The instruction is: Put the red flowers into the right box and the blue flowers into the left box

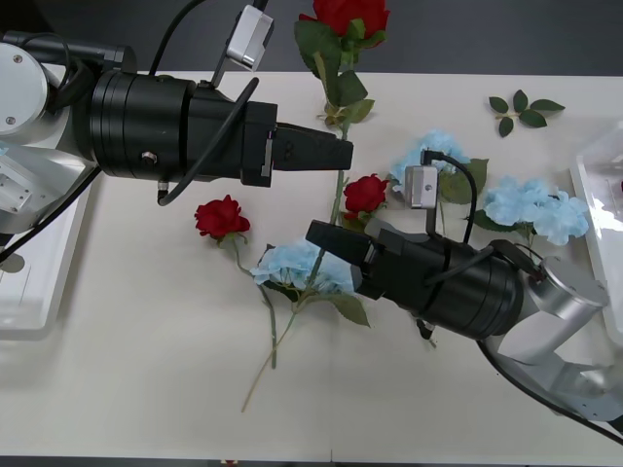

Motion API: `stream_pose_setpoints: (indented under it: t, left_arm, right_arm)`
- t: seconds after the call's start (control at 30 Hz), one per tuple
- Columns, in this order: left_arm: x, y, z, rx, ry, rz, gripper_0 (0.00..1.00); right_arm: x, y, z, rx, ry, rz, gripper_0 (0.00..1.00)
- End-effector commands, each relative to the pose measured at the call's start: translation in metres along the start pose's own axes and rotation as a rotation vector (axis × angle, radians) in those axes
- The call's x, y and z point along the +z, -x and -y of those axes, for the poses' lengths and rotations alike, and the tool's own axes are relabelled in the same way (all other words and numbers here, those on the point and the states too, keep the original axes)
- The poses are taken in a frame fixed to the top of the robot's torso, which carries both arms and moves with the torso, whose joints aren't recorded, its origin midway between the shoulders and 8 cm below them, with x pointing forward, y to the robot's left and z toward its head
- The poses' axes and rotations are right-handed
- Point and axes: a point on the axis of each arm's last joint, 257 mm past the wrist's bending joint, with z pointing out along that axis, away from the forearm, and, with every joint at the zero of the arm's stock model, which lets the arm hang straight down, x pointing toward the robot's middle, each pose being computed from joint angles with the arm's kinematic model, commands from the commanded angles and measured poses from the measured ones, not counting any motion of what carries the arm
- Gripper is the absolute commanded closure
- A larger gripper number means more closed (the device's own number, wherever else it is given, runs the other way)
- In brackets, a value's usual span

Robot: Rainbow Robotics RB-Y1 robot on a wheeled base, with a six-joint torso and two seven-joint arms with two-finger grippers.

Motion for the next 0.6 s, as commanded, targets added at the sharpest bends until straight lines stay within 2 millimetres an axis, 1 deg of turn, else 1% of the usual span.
stream_pose_setpoints:
  t: [0.03, 0.07, 0.1, 0.13, 0.17, 0.23, 0.27, 0.33, 0.4, 0.43, 0.47, 0.5, 0.53, 0.57, 0.6]
  left_arm:
    - [0.005, 0.010, 0.019, 0.083, -0.026, -0.009, 0.00]
    - [0.005, 0.010, 0.019, 0.083, -0.026, -0.009, 0.00]
    - [0.009, 0.001, 0.015, 0.050, -0.034, -0.005, 0.00]
    - [0.008, 0.001, 0.015, 0.051, -0.031, -0.003, 0.00]
    - [0.005, 0.006, 0.014, 0.054, -0.026, 0.014, 0.00]
    - [0.001, 0.009, 0.012, 0.056, -0.018, 0.027, 0.00]
    - [-0.002, 0.011, 0.010, 0.061, -0.009, 0.033, 0.00]
    - [-0.006, 0.010, 0.006, 0.060, 0.007, 0.028, 0.00]
    - [-0.013, 0.004, -0.003, 0.047, 0.037, 0.013, 0.00]
    - [-0.015, 0.003, -0.006, 0.049, 0.049, 0.008, 0.00]
    - [-0.019, -0.003, -0.013, 0.043, 0.073, -0.008, 0.00]
    - [-0.023, -0.010, -0.022, 0.040, 0.106, -0.026, 0.00]
    - [-0.023, -0.010, -0.022, 0.040, 0.106, -0.026, 0.00]
    - [-0.029, -0.020, -0.035, 0.037, 0.152, -0.056, 0.00]
    - [-0.031, -0.023, -0.039, 0.030, 0.167, -0.066, 0.00]
  right_arm:
    - [-0.016, 0.025, -0.001, -0.112, -0.026, -0.042, 1.00]
    - [-0.023, 0.031, 0.005, -0.133, -0.050, -0.054, 1.00]
    - [-0.033, 0.036, 0.011, -0.158, -0.082, -0.071, 1.00]
    - [-0.038, 0.039, 0.015, -0.171, -0.097, -0.079, 1.00]
    - [-0.051, 0.045, 0.023, -0.197, -0.140, -0.109, 1.00]
    - [-0.067, 0.054, 0.033, -0.166, -0.195, -0.133, 1.00]
    - [-0.083, 0.063, 0.041, -0.145, -0.247, -0.152, 1.00]
    - [-0.105, 0.074, 0.052, -0.117, -0.319, -0.174, 1.00]
    - [-0.129, 0.087, 0.066, -0.081, -0.392, -0.182, 1.00]
    - [-0.134, 0.091, 0.068, -0.072, -0.407, -0.182, 1.00]
    - [-0.148, 0.095, 0.076, -0.047, -0.449, -0.182, 1.00]
    - [-0.166, 0.099, 0.086, -0.031, -0.502, -0.188, 1.00]
    - [-0.166, 0.099, 0.086, -0.031, -0.502, -0.188, 1.00]
    - [-0.197, 0.106, 0.100, -0.039, -0.583, -0.207, 1.00]
    - [-0.205, 0.109, 0.103, -0.044, -0.602, -0.215, 1.00]
